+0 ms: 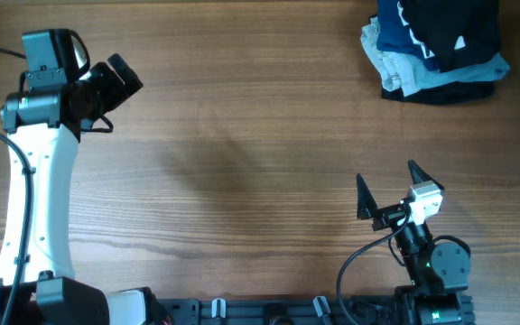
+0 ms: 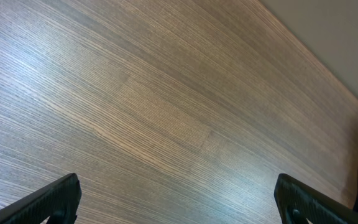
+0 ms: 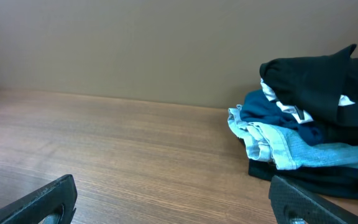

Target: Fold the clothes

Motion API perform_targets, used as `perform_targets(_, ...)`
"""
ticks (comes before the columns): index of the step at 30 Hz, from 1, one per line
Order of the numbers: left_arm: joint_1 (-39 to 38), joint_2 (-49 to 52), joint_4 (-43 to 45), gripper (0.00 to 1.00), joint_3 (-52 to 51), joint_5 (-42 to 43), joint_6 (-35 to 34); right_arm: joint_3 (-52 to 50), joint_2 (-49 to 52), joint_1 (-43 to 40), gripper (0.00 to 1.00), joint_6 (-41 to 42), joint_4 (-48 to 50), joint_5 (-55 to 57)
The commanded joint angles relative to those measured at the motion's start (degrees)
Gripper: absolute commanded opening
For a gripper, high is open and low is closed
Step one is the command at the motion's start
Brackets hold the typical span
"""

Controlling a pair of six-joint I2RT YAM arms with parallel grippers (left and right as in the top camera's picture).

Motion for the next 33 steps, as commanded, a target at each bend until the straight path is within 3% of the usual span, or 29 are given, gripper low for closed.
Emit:
perform_targets(1, 0.22, 0.44, 0.00, 1.00, -0.33, -0.13, -0.33, -0.04, -0.79, 0.28, 1.00, 0.44, 0.28, 0.59)
perform_targets(24, 0.22, 0.44, -0.26, 1.00, -0.33, -0.09, -0.35, -0.04, -0.79, 0.28, 1.00, 0.42, 0.31, 0.57)
perform_targets(29, 0.20, 0.48, -0.96, 1.00, -0.37, 3.23, -0.35, -0.04, -0.79, 0.28, 1.00, 0.44, 0.28, 0.59)
perform_targets(33, -2.73, -3.41, 4.72, 1.00, -2.67, 4.63, 1.66, -0.04, -0.79, 0.28, 1.00, 0.42, 0.31, 0.59)
